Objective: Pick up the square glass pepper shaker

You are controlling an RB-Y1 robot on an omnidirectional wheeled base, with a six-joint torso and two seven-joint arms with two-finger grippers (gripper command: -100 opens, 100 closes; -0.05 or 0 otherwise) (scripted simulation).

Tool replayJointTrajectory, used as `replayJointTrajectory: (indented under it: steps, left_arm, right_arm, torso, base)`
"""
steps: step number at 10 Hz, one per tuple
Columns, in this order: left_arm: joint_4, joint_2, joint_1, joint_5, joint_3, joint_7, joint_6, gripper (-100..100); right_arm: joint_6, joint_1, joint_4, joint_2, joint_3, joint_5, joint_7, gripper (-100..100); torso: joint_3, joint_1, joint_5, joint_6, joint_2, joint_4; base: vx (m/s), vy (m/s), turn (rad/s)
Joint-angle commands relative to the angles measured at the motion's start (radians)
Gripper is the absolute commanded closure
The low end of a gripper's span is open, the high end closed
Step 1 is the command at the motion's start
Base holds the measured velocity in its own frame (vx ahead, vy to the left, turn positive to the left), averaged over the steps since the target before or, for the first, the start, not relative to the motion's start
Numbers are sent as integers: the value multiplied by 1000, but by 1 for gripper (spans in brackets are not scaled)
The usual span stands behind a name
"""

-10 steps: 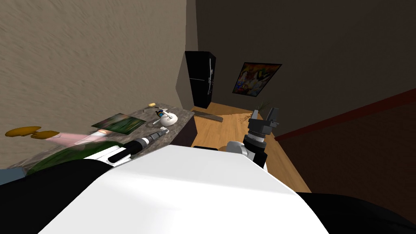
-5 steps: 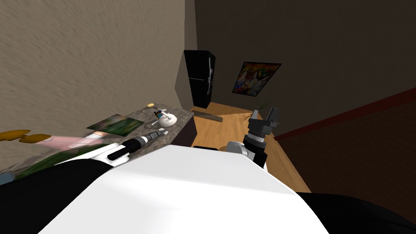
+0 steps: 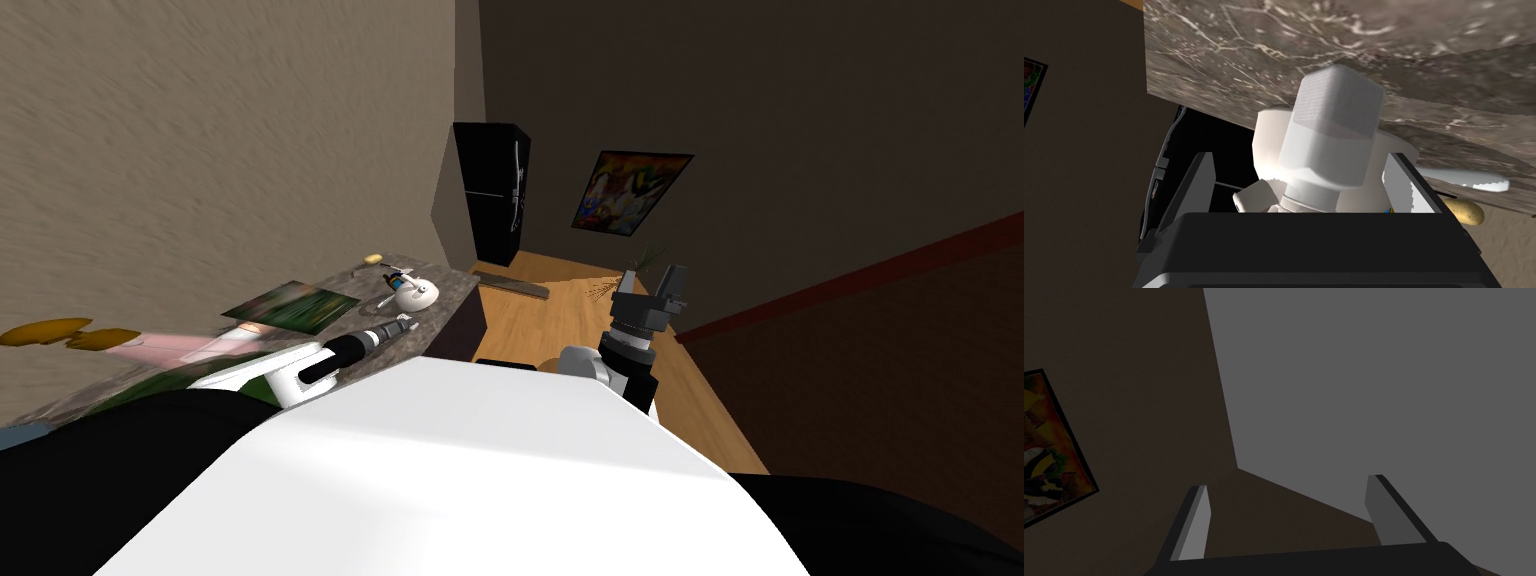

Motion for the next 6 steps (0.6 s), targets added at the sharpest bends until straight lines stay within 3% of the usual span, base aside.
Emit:
replayJointTrajectory:
  steps: [1,2,3,4,5,6]
  left_arm:
    - [-5,15,-32,-21,-42,50,30,-100]
    - [-5,15,-32,-21,-42,58,30,-100]
    - [-15,38,-81,-65,-89,98,76,-100]
    - [-15,38,-81,-65,-99,121,76,-100]
    - [-25,62,-125,-109,-140,150,121,-100]
    - [-25,62,-129,-109,-155,179,121,-100]
  right_arm:
    - [0,0,0,0,0,0,0,0]
    - [0,0,0,0,0,0,0,0]
    - [0,0,0,0,0,0,0,0]
    - [0,0,0,0,0,0,0,0]
    - [0,0,0,0,0,0,0,0]
    - [0,0,0,0,0,0,0,0]
  torso:
    - [0,0,0,0,0,0]
    - [0,0,0,0,0,0]
    - [0,-1,0,0,-1,0]
    - [0,-1,0,0,-1,0]
    - [0,-1,0,0,-1,0]
    - [0,0,0,0,0,0]
  base:
    - [-27,38,-10]
    - [-11,17,-1]
    - [-21,27,-3]
    - [-21,29,-11]
    - [-27,43,-7]
    - [-24,39,-12]
